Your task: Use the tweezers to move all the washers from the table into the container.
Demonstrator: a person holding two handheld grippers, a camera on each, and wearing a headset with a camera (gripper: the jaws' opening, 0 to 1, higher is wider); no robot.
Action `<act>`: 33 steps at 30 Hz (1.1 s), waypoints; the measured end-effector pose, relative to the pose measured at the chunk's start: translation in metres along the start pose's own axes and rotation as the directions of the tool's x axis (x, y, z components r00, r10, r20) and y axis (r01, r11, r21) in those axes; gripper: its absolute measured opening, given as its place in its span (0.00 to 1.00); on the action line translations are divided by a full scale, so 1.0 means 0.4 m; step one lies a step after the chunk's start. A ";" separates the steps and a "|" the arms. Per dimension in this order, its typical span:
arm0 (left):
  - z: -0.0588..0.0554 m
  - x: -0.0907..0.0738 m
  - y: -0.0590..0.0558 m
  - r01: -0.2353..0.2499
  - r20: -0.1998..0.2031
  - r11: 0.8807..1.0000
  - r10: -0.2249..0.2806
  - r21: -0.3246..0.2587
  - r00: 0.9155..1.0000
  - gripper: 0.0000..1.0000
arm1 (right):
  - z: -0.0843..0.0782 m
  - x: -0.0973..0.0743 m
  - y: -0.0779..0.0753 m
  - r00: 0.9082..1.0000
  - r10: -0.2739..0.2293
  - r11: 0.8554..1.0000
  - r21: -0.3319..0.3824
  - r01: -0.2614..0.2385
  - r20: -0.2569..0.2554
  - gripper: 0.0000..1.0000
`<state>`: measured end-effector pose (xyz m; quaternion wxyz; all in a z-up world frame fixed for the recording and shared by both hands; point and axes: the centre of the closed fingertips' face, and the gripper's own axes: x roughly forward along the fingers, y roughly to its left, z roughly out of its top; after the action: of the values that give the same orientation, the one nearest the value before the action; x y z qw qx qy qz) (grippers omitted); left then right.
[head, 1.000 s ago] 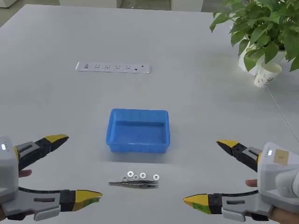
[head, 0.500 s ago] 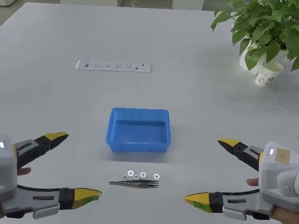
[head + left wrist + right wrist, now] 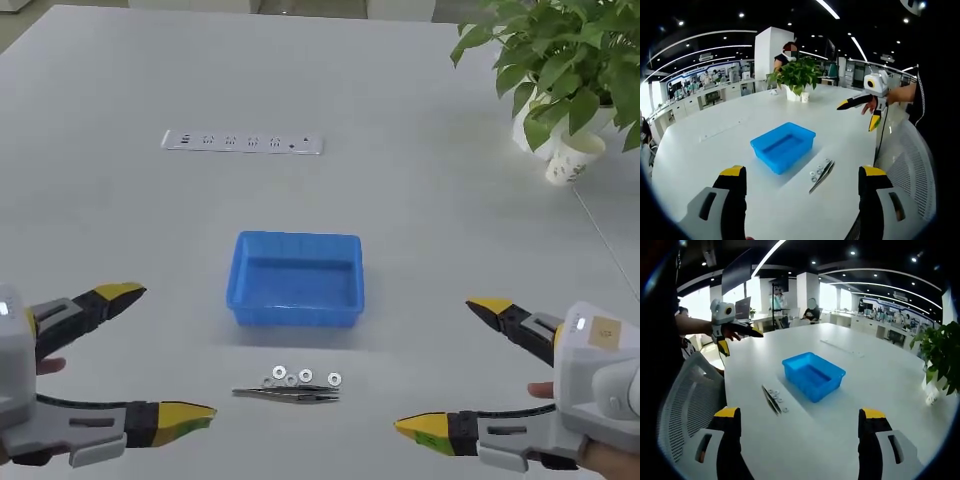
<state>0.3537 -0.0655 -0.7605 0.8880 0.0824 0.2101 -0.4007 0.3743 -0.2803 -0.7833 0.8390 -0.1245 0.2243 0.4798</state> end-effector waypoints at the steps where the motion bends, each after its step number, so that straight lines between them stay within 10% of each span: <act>1: -0.001 0.000 0.000 0.001 -0.001 1.000 -0.001 -0.001 1.000 0.99 | 0.000 0.000 0.000 1.000 0.000 1.000 0.000 0.000 -0.001 0.99; 17: -0.002 -0.003 -0.001 0.006 -0.013 1.000 -0.006 0.008 1.000 0.97 | 0.003 -0.002 -0.001 1.000 0.005 1.000 -0.009 -0.005 -0.006 0.98; 33: -0.023 0.022 -0.031 0.109 -0.087 0.991 -0.103 0.075 0.991 0.81 | 0.004 0.012 0.025 0.995 0.086 0.993 -0.072 -0.089 -0.045 0.84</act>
<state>0.3470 -0.0767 -0.7722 0.8519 0.1230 0.2348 -0.4516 0.3683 -0.2708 -0.7843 0.8071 -0.1554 0.2290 0.5215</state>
